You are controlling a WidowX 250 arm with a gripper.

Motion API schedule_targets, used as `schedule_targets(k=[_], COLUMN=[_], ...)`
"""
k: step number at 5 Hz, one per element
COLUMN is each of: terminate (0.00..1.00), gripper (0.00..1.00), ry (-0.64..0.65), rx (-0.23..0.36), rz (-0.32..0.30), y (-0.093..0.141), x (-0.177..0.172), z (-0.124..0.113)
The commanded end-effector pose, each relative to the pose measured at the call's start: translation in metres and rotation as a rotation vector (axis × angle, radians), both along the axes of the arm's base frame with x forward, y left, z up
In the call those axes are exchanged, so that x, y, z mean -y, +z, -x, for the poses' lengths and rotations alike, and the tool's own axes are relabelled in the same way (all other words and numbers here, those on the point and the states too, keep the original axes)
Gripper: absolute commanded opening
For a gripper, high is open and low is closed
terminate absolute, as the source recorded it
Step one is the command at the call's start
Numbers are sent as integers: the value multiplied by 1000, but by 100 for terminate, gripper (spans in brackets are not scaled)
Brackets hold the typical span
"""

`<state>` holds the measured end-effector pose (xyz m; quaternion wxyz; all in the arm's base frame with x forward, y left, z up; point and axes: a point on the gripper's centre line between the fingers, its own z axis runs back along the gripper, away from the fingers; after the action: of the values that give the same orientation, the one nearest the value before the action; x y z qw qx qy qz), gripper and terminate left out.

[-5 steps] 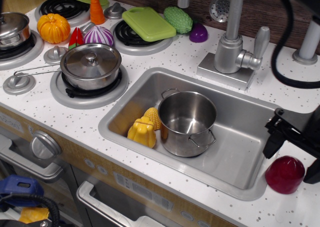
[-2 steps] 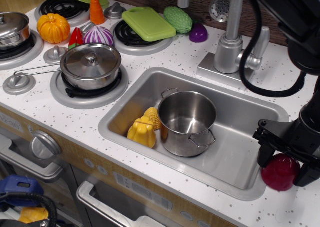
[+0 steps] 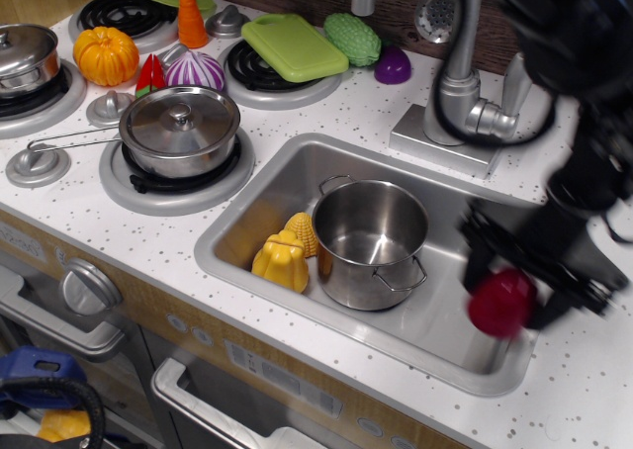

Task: Put sweet potato in pot which is in sink

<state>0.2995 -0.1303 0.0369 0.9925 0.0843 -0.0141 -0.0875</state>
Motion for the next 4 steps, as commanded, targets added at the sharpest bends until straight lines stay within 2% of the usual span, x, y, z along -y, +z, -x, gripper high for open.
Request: schedule_targets(k=[1, 3, 4], terminate=[0, 0, 0], gripper=[0, 0, 0], ry=[-121, -225, -248], rx=[139, 180, 224], rz=[-53, -80, -81], y=[49, 62, 58], x=[-38, -100, -117], z=[-19, -34, -34])
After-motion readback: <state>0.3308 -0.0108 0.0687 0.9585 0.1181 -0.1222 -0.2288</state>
